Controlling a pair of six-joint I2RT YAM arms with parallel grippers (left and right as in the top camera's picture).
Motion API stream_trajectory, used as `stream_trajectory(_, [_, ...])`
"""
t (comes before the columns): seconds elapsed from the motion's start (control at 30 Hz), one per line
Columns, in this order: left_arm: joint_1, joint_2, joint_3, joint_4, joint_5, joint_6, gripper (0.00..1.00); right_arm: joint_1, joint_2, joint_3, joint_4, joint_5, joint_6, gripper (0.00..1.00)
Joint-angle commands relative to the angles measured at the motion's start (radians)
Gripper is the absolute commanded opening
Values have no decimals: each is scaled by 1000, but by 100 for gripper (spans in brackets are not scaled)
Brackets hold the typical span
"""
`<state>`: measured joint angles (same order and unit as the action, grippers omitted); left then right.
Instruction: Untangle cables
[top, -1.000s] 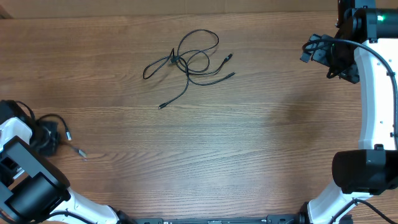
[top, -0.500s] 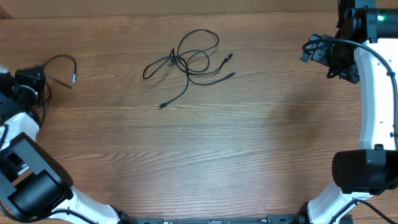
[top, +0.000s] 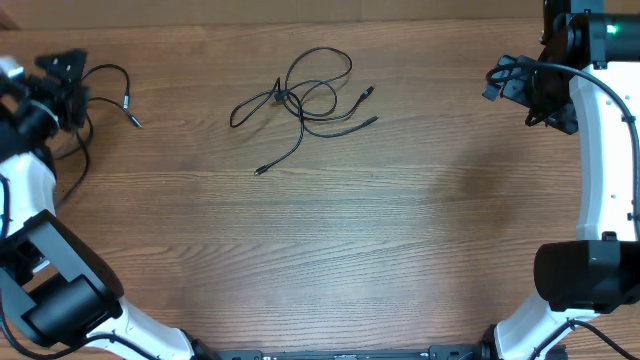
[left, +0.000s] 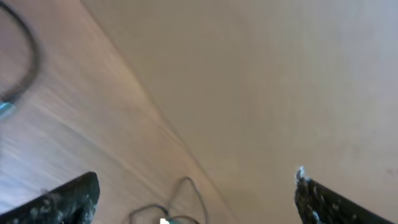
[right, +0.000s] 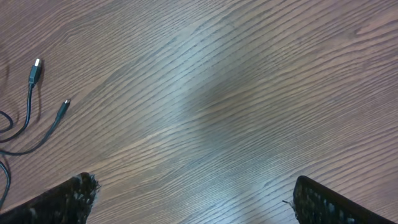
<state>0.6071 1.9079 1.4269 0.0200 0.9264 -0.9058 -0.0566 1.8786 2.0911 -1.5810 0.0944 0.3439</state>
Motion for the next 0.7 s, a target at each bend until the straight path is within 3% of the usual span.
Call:
stream_trajectory(0.0, [-75,-5,138,-148,53,115,100,0,-2,3,5,10,8,100])
stream_trajectory(0.1, [-145,-5,246,-338,-44,246,100,0,-2,3,5,10,8,100])
stream_trajectory(0.2, [-234,-5,354,-533,-235,405,100,0,-2,3,5,10,8,100])
stream_trajectory(0.43, [-468,-3,398,-732,-593,817,100,0,-2,3,6,10,8,100])
stream_trajectory(0.67, [-661,2,393,-911,-683,1300,79,0,-2,3,5,9,8,100])
